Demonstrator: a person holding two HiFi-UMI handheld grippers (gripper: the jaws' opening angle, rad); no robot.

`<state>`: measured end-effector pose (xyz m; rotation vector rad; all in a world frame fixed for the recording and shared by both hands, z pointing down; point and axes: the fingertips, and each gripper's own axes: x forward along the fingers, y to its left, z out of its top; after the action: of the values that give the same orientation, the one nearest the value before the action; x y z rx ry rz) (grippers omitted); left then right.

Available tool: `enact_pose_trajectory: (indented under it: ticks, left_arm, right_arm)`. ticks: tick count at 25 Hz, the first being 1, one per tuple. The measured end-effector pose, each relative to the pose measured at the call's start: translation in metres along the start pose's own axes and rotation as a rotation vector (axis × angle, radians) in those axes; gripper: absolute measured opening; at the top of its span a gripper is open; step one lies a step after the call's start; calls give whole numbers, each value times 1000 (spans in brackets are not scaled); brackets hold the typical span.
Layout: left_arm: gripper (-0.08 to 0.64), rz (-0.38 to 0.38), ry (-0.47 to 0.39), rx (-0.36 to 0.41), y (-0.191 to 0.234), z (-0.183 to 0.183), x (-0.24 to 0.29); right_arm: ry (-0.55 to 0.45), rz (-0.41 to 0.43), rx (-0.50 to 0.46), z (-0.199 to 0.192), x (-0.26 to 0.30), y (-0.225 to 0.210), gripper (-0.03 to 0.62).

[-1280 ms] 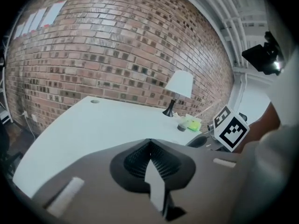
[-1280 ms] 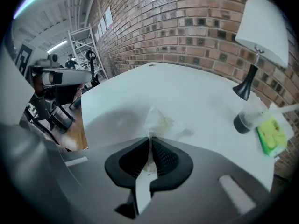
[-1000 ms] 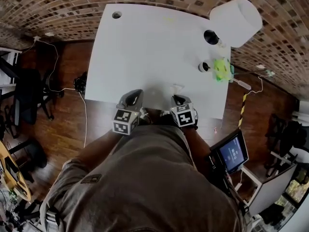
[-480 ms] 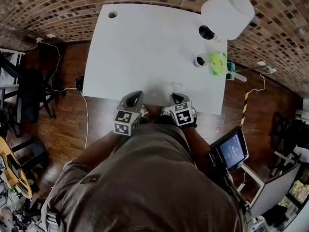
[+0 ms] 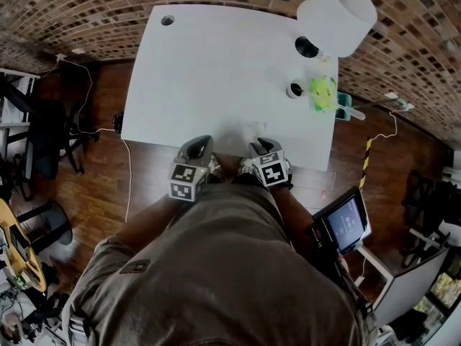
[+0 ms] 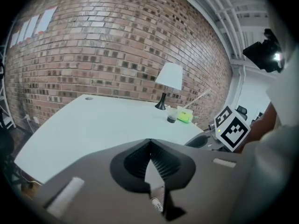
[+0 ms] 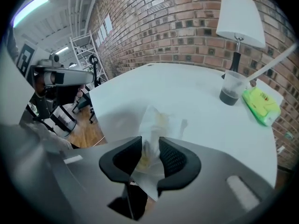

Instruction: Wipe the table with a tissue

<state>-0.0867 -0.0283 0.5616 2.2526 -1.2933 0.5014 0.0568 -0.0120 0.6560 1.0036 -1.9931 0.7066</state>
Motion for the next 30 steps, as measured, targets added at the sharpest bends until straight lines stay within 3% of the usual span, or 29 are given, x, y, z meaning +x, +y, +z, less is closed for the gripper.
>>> enact_pose_trajectory:
  ticks: [3, 7, 16, 30]
  left_arm:
    - [2, 1, -1, 10, -2, 3, 0]
    - [2, -5, 2, 19, -8, 4, 2]
    - [2, -17, -1, 31, -15, 5, 8]
    - [2, -31, -69, -8, -12, 29, 12]
  right_arm:
    - [-23, -1, 4, 3, -2, -1, 164]
    - [-78, -13, 0, 11, -14, -3, 167]
    - [-243, 28, -26, 44, -54, 9, 14]
    - [-414, 79, -1, 103, -97, 13, 13]
